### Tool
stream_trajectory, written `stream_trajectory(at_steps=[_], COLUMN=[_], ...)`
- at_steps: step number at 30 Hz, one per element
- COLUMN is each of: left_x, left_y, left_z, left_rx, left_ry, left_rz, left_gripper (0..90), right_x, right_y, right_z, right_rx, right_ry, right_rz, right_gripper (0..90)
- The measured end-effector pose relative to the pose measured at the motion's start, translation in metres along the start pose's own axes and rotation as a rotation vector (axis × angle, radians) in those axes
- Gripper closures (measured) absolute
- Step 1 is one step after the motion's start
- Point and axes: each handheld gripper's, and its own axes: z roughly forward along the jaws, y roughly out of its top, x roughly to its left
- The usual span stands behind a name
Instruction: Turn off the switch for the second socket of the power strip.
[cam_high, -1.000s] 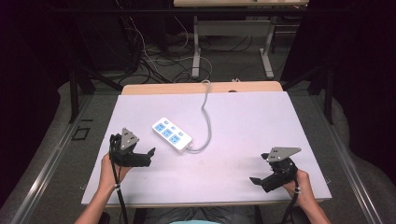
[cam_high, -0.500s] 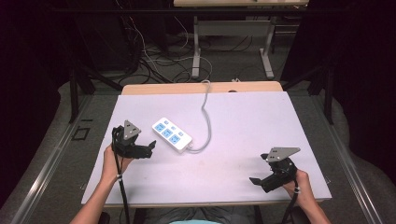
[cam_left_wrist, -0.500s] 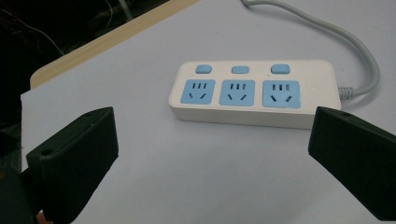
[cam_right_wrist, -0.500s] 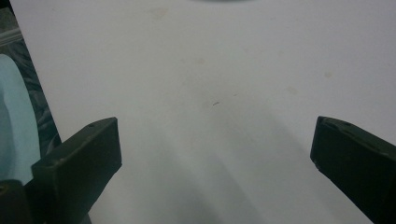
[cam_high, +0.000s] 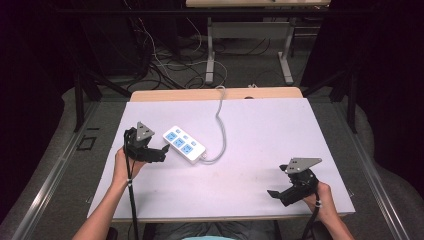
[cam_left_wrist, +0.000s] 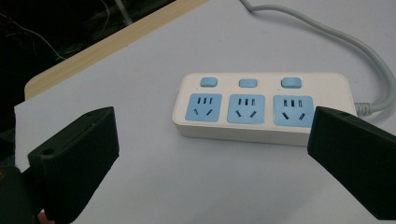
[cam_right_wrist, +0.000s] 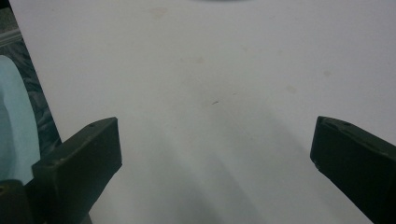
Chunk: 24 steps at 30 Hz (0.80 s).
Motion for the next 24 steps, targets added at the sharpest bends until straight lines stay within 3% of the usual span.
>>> stream_trajectory(at_steps=[16,24], left_x=[0.005,0.005], left_y=[0.015,0.020], left_z=[0.019,0.026], left_rx=[0.011,0.019], left_ry=[-0.021,-0.034], left_rz=[0.033,0.030], left_gripper=[2.0,2.0], right_x=[-0.001,-0.001], right_y=[0.000,0.000], right_z=[0.000,0.000], right_rx=[-0.002,0.002], right_ry=[-0.002,-0.002], right_rz=[-0.001,-0.009], right_gripper=[1.6,1.8])
